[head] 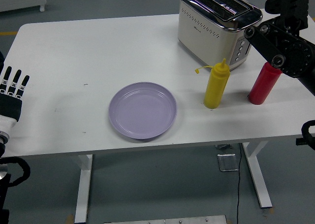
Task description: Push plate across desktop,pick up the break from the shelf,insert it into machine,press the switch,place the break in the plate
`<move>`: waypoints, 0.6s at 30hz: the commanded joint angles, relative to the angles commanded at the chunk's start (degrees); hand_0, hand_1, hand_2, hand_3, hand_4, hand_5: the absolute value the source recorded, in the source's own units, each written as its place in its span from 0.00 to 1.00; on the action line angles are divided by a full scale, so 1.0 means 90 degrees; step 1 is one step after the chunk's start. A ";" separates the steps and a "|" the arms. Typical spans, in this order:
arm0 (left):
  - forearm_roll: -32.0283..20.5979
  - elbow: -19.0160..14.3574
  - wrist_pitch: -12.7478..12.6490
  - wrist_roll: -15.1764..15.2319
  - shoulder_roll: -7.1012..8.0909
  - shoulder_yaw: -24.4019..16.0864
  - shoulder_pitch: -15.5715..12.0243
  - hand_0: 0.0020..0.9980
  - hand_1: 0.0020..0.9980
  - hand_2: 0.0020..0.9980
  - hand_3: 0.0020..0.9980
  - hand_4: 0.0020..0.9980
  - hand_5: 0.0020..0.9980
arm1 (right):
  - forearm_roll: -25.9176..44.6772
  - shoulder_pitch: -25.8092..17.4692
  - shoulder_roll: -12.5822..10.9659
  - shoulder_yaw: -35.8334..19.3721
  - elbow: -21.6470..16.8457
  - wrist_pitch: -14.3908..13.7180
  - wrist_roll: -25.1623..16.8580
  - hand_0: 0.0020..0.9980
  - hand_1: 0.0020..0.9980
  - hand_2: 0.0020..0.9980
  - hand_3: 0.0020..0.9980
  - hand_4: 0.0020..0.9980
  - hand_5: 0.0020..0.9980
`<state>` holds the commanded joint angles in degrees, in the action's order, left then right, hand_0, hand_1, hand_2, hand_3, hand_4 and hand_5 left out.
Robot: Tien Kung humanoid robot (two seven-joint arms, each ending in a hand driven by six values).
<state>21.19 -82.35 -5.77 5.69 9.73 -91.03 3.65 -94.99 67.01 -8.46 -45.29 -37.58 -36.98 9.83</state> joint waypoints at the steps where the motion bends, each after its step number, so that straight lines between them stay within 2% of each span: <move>1: -0.0001 0.0004 -0.0003 0.0004 0.0001 0.0008 0.0001 0.82 0.87 0.94 0.80 0.61 1.00 | -0.0046 0.0016 0.0052 0.0016 0.0024 0.0000 0.0035 0.32 0.34 0.43 0.48 0.15 0.00; 12: -0.0007 0.0033 -0.0032 0.0053 0.0007 0.0076 0.0016 0.82 0.87 0.94 0.80 0.61 1.00 | -0.0350 0.0080 0.0491 -0.0041 0.0320 0.0000 0.0311 0.32 0.34 0.44 0.48 0.14 0.00; 18: -0.0019 0.0035 -0.0051 0.0087 0.0009 0.0119 0.0037 0.82 0.87 0.94 0.80 0.61 1.00 | -0.0422 0.0068 0.0588 -0.0044 0.0453 0.0000 0.0323 0.32 0.34 0.44 0.48 0.14 0.00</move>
<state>21.02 -82.04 -6.23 6.47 9.81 -89.96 3.98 -98.78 67.63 -3.17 -45.68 -33.50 -36.98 12.74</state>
